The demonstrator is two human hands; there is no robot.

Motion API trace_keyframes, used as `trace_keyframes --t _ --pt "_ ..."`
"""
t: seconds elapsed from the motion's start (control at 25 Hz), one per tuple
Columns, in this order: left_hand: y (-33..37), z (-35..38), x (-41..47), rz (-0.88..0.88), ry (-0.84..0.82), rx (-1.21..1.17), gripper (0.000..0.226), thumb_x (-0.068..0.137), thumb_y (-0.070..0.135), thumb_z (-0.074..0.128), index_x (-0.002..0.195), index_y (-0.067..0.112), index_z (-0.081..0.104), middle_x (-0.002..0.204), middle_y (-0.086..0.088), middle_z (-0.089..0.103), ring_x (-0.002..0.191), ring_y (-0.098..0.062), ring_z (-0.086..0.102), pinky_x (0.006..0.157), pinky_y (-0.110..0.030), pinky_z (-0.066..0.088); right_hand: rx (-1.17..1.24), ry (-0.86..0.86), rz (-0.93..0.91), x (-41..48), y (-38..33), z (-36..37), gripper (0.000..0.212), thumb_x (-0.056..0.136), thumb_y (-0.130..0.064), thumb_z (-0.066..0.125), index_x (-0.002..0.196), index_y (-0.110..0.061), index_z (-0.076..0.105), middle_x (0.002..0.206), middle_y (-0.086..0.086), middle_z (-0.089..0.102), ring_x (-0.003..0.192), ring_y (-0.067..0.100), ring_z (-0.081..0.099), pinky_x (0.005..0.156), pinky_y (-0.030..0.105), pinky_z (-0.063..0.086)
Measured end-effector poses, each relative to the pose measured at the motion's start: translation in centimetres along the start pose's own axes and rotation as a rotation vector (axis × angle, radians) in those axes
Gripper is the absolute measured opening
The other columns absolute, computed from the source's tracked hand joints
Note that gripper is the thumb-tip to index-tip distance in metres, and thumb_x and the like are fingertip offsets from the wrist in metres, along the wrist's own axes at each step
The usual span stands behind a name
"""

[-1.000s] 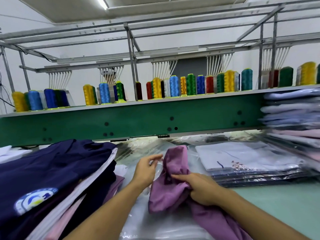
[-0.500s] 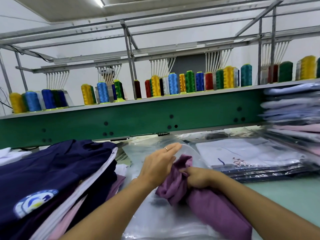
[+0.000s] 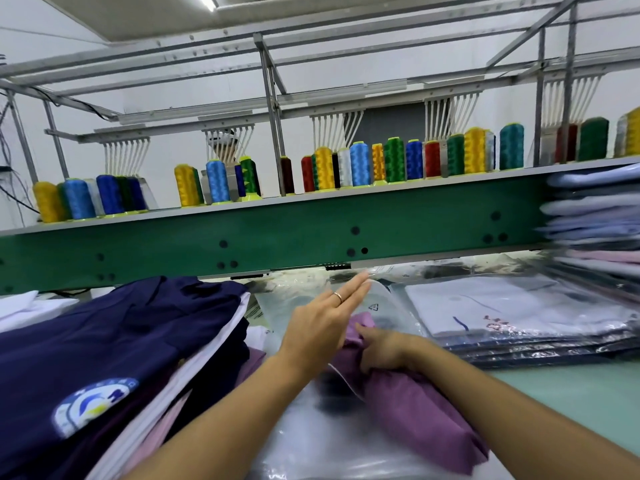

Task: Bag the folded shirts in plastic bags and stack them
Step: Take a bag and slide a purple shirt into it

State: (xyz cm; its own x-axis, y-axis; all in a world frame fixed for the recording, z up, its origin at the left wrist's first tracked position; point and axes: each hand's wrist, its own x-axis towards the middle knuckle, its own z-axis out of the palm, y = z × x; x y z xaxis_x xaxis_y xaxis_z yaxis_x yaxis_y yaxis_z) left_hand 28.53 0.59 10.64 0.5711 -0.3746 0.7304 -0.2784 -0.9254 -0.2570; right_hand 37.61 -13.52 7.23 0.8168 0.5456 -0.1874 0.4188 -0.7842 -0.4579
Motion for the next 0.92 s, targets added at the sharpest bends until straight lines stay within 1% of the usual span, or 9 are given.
trace_keyframes --t 0.08,0.2,0.24,0.32,0.44,0.56,0.64,0.76,0.92 --pt "0.3 -0.1 0.0 0.027 0.036 0.046 0.085 0.074 0.005 0.065 0.152 0.027 0.041 0.159 0.02 0.03 0.084 -0.013 0.059 0.038 -0.026 0.045 -0.034 0.014 -0.004 0.7 -0.8 -0.1 0.066 0.08 -0.012 0.065 0.142 -0.011 0.042 0.135 0.015 0.055 0.122 0.031 0.055 0.099 0.038 0.049" --pt "0.1 0.0 -0.2 0.04 0.021 0.035 0.075 0.079 0.011 0.064 0.149 0.031 0.044 0.155 0.019 0.04 0.087 -0.015 0.062 0.041 -0.029 0.048 -0.011 0.19 -0.079 0.7 -1.7 -0.8 0.02 0.08 -0.006 0.059 0.099 -0.013 0.056 0.111 0.018 0.062 0.104 0.033 0.061 0.081 0.038 0.051" --pt "0.0 0.0 -0.3 0.015 -0.012 -0.004 0.065 0.086 0.015 0.058 0.147 0.034 0.044 0.148 0.016 0.05 0.09 -0.017 0.065 0.045 -0.031 0.05 -0.034 0.248 -0.097 0.5 -1.8 -0.8 0.019 0.082 -0.007 0.057 0.099 -0.016 0.055 0.11 0.016 0.062 0.102 0.032 0.061 0.08 0.037 0.05" --pt "-0.2 0.2 -0.7 -0.11 -0.136 -0.075 0.046 0.099 0.03 0.045 0.142 0.035 0.032 0.127 0.008 0.065 0.093 -0.026 0.068 0.058 -0.038 0.055 -0.084 0.296 -0.124 -0.1 -1.3 -0.5 0.041 0.083 -0.01 0.058 0.121 -0.024 0.058 0.12 0.009 0.066 0.109 0.031 0.062 0.088 0.034 0.051" --pt "-0.6 1.0 -1.3 -0.24 -0.344 -0.042 0.033 0.104 0.046 0.037 0.133 0.032 0.035 0.12 0.003 0.068 0.104 -0.03 0.066 0.075 -0.043 0.054 -0.113 0.277 -0.117 -1.6 -0.3 0.7 0.066 0.08 -0.022 0.067 0.141 -0.038 0.047 0.13 -0.001 0.065 0.12 0.026 0.06 0.094 0.032 0.05" --pt "-0.1 1.3 -1.2 -0.201 -0.337 -0.009 0.027 0.105 0.048 0.034 0.12 0.032 0.05 0.106 -0.002 0.069 0.098 -0.032 0.064 0.066 -0.039 0.048 -0.303 0.333 -0.078 -3.1 0.9 2.4 0.075 0.082 -0.047 0.062 0.148 -0.051 0.026 0.134 0.001 0.061 0.123 0.029 0.056 0.092 0.037 0.048" --pt "0.2 1.4 -0.9 -0.194 -0.323 0.001 0.029 0.106 0.047 0.032 0.114 0.03 0.053 0.102 -0.002 0.069 0.093 -0.034 0.063 0.059 -0.036 0.037 -0.402 0.348 -0.058 -3.6 1.7 2.9 0.068 0.086 -0.049 0.054 0.148 -0.055 0.026 0.136 0.003 0.06 0.121 0.03 0.059 0.092 0.038 0.047" --pt "0.7 1.4 -0.2 -0.191 -0.346 -0.014 0.032 0.105 0.048 0.03 0.111 0.027 0.054 0.1 -0.004 0.068 0.092 -0.036 0.062 0.059 -0.035 0.029 -0.314 0.259 -0.028 -3.4 1.0 2.9 0.045 0.093 -0.034 0.05 0.138 -0.041 0.05 0.134 0.006 0.061 0.119 0.031 0.061 0.092 0.037 0.049" --pt "1.0 0.5 0.6 -0.18 -0.334 -0.055 0.032 0.105 0.047 0.033 0.115 0.029 0.057 0.104 -0.005 0.069 0.096 -0.036 0.062 0.06 -0.036 0.032 -0.203 0.323 -0.071 -0.2 -1.9 0.8 0.034 0.1 -0.025 0.044 0.13 -0.013 0.055 0.134 0.016 0.061 0.122 0.031 0.058 0.097 0.037 0.048"
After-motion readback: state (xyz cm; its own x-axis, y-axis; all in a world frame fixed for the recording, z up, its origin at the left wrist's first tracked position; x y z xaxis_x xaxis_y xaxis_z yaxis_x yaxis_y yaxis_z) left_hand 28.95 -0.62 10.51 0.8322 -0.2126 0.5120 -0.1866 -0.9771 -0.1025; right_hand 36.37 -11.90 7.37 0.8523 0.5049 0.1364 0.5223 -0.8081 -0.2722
